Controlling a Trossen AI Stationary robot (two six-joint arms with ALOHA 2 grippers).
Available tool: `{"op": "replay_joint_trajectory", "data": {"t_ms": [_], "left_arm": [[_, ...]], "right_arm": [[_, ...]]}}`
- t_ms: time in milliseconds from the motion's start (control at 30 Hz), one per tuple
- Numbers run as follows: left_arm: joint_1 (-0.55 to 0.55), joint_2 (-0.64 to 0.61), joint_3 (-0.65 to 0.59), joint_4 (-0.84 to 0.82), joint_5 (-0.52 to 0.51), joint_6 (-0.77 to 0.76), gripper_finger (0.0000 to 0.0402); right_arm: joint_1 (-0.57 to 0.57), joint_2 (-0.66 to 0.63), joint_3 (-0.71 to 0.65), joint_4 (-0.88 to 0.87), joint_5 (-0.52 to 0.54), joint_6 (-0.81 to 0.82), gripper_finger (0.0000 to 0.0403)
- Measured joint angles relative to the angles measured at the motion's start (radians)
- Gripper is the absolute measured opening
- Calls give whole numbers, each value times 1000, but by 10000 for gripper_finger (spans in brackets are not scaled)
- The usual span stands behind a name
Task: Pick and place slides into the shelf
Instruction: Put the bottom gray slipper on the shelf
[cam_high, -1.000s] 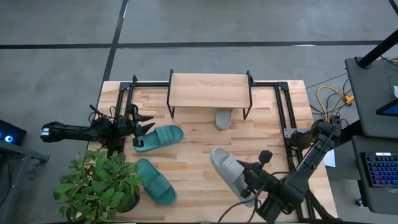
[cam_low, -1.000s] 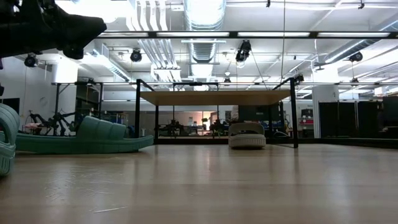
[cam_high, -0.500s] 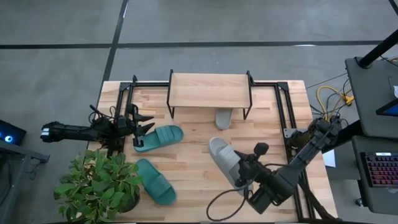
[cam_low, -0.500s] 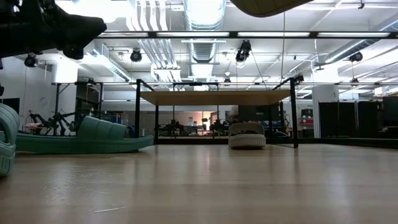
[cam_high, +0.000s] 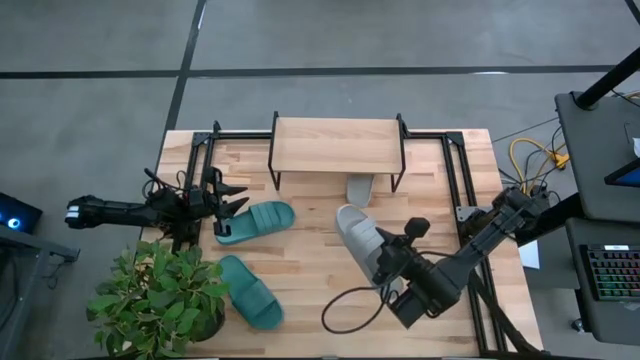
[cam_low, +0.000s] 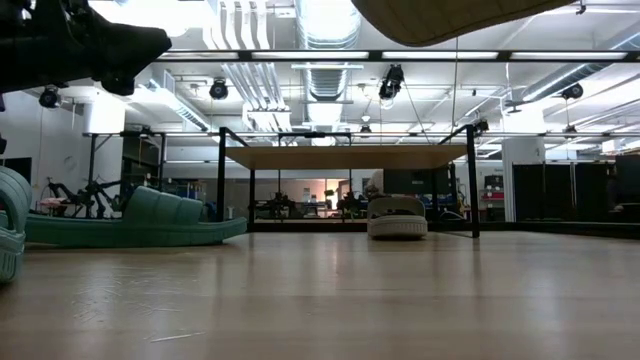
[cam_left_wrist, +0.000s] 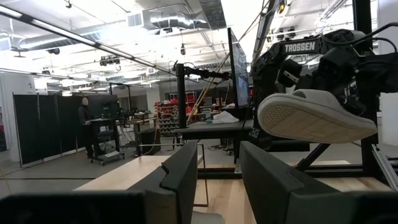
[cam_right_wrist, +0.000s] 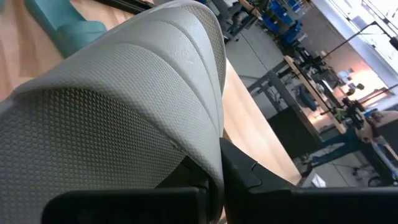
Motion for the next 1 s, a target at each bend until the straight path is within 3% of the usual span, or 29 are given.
{"op": "replay_joint_trajectory", "data": {"t_ms": [1000], "left_arm": [[0, 0, 0, 0, 0, 0, 107]], "right_arm": [[-187, -2, 0, -43, 0, -85, 9]]}}
